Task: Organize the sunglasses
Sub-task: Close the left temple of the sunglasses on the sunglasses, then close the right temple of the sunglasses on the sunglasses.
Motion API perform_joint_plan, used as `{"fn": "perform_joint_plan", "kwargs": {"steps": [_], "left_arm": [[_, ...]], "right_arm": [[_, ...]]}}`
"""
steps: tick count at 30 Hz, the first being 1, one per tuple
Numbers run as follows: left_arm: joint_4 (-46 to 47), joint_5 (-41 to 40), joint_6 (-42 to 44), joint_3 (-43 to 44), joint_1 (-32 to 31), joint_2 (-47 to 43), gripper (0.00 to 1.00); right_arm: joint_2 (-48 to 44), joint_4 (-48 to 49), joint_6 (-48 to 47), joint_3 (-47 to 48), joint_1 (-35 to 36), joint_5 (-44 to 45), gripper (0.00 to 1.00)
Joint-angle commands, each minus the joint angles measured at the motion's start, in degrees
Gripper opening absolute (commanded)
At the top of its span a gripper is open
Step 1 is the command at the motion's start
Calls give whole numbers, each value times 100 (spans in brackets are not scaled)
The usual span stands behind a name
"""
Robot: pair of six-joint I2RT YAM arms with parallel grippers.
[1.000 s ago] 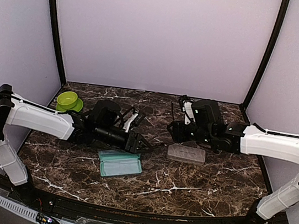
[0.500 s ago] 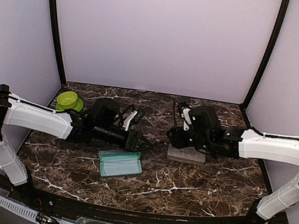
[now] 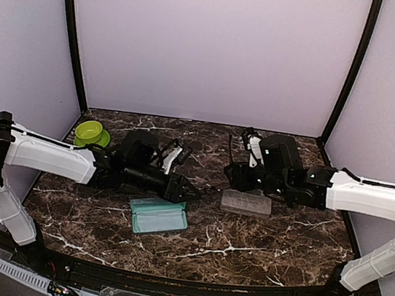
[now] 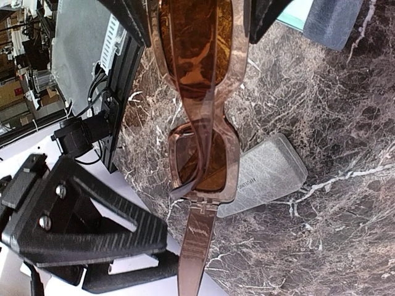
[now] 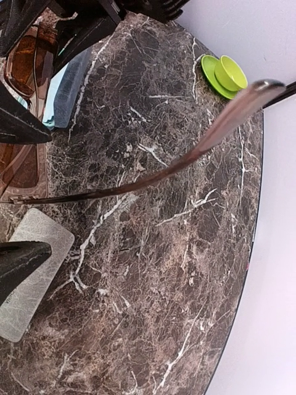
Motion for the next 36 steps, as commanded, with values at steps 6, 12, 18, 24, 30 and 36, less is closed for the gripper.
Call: {"fn": "perform_joint_plan", "kwargs": {"steps": [6, 12, 18, 24, 30, 36], "left_arm": [[-6, 67, 279, -56, -61, -241, 0], [29, 171, 303, -38, -78, -234, 0], [25, 238, 351, -17, -117, -209, 0], [15, 239, 343, 11, -140, -191, 0], [-29, 215, 377, 99, -144, -105, 0], [-39, 221, 369, 155, -140, -39, 0]], "right_arm": [[-504, 50, -71, 21, -395, -454, 48], [-728, -64, -155, -60, -700, -448, 44], [-314, -221, -416, 206, -767, -398, 42], [37, -194, -573, 425, -745, -703, 37], [66, -81, -509, 426, -613, -814, 35], [240, -108, -484, 441, -382, -624, 35]]}}
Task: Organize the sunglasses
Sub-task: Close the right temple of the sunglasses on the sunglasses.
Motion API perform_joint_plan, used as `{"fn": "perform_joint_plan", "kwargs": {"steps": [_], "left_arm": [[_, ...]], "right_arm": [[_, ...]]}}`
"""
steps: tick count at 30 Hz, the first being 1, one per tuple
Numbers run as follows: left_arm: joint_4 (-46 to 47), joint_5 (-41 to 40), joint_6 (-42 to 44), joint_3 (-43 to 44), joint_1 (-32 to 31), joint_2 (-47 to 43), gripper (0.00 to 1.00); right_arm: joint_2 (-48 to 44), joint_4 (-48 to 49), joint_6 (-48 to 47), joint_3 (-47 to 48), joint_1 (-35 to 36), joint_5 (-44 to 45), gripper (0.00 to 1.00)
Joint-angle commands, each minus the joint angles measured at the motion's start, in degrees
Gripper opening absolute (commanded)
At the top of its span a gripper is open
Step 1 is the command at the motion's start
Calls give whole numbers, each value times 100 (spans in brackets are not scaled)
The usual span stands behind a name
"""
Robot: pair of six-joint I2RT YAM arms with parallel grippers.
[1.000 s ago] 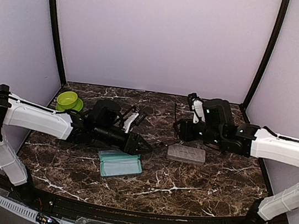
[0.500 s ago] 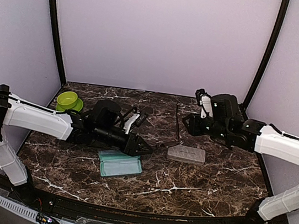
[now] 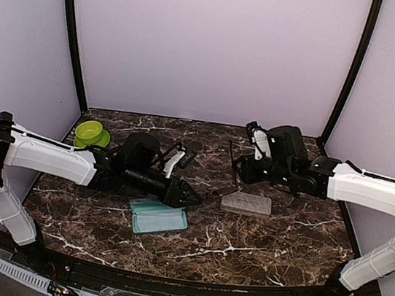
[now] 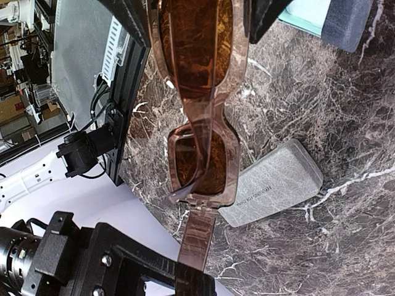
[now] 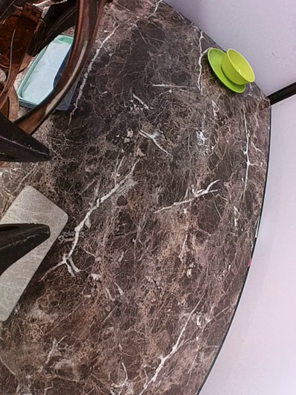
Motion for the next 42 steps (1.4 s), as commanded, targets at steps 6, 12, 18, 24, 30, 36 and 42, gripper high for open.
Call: {"fn": "perform_joint_plan", "kwargs": {"steps": [6, 12, 18, 24, 30, 36, 42], "left_arm": [[-8, 44, 116, 184, -20, -22, 0], [9, 22, 107, 171, -24, -58, 0], [47, 81, 98, 128, -20, -50, 0], [127, 58, 116, 48, -22, -90, 0], [142, 47, 51, 38, -20, -104, 0], [140, 170, 55, 1, -20, -84, 0], [-289, 333, 125, 94, -9, -116, 0]], "right_arm": [[314, 63, -72, 231, 423, 418, 34], [415, 6, -137, 226, 586, 648, 34], [504, -17, -128, 292, 677, 714, 34], [592, -135, -216, 337, 753, 761, 34], [527, -242, -379, 350, 762, 791, 35], [314, -444, -516, 399, 753, 1100, 42], [-140, -753, -881, 423, 677, 1103, 51]]}}
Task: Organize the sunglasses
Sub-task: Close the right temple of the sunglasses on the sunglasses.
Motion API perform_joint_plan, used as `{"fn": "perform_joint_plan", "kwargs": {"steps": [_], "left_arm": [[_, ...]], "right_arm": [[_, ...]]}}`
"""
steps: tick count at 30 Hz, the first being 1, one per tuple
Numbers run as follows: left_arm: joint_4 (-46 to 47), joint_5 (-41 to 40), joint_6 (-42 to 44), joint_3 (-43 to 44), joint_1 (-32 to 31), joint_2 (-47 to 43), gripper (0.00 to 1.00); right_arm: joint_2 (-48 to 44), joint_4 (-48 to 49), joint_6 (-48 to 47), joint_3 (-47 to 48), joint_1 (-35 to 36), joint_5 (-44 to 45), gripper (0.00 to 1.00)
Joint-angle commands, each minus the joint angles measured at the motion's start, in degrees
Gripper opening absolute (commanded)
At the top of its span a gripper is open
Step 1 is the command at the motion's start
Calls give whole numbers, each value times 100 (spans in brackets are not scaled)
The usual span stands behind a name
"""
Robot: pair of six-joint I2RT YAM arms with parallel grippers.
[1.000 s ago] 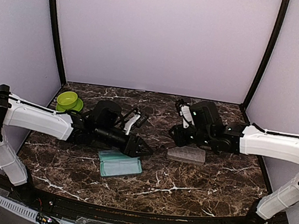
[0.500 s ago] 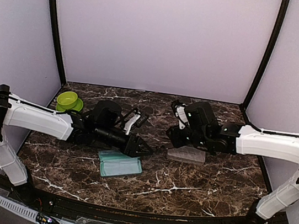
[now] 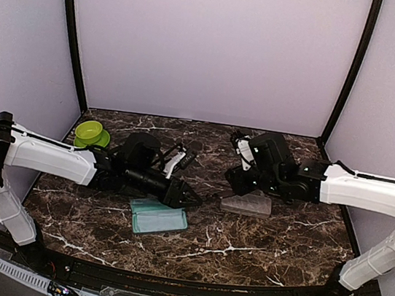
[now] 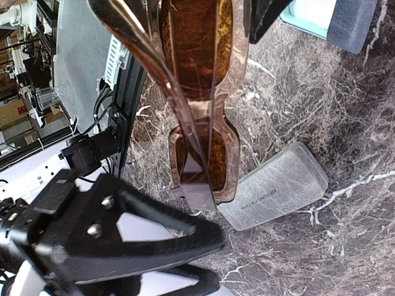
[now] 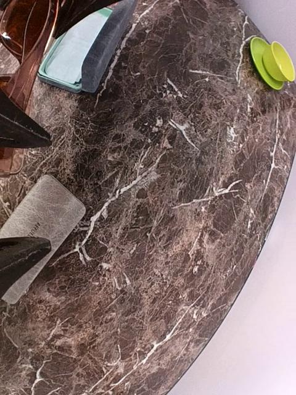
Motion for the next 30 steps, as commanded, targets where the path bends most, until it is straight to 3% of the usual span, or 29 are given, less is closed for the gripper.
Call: {"fn": "perform_joint_plan", "kwargs": {"steps": [1, 11, 19, 30], "left_arm": [[-306, 249, 119, 90, -3, -146, 0], [-955, 765, -104, 178, 241, -410, 0], [-1205, 1594, -403, 361, 510, -507, 0], [-1216, 2068, -525, 415, 546, -540, 0]], "right_arm": [[-492, -258, -384, 190, -21, 39, 52], [-1173, -887, -1443, 6, 214, -1712, 57], [-716, -1002, -1822, 201, 1058, -1279, 66], [107, -1080, -2100, 530, 1352, -457, 68]]}}
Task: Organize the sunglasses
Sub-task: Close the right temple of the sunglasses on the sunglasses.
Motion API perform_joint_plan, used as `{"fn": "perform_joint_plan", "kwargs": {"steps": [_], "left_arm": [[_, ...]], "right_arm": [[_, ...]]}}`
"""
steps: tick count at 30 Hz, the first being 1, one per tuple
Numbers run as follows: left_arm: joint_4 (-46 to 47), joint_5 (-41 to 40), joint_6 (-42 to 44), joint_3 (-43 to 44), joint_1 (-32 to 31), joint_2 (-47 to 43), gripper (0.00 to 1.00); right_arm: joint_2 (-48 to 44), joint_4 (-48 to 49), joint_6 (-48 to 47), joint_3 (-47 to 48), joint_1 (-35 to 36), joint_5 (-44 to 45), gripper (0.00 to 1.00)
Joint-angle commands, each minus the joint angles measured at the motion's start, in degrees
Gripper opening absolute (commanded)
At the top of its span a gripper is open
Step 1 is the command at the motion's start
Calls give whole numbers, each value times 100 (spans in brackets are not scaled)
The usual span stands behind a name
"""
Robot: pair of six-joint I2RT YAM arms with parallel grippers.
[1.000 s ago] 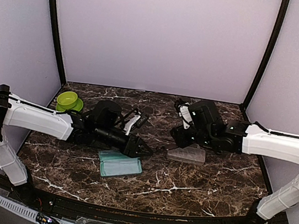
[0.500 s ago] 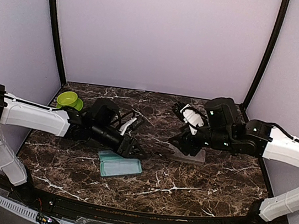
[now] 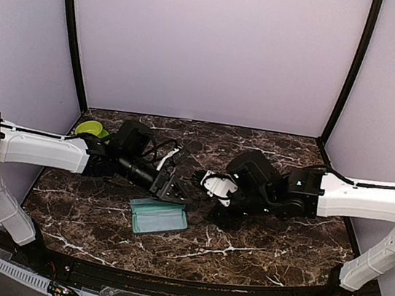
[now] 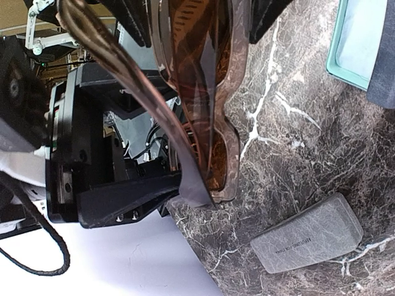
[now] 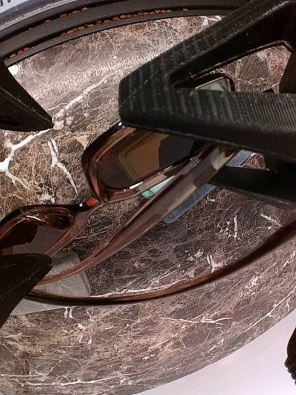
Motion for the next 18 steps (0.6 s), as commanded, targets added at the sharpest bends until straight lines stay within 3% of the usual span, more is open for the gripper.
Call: {"fn": "perform_joint_plan", "kwargs": {"steps": [1, 18], "left_arm": [[-54, 365, -14, 143, 25, -234, 0], [2, 352, -6, 156, 34, -48, 0]], "right_arm": [[140, 80, -169, 268, 100, 506, 68], [-865, 301, -93, -80, 136, 21, 66]]}}
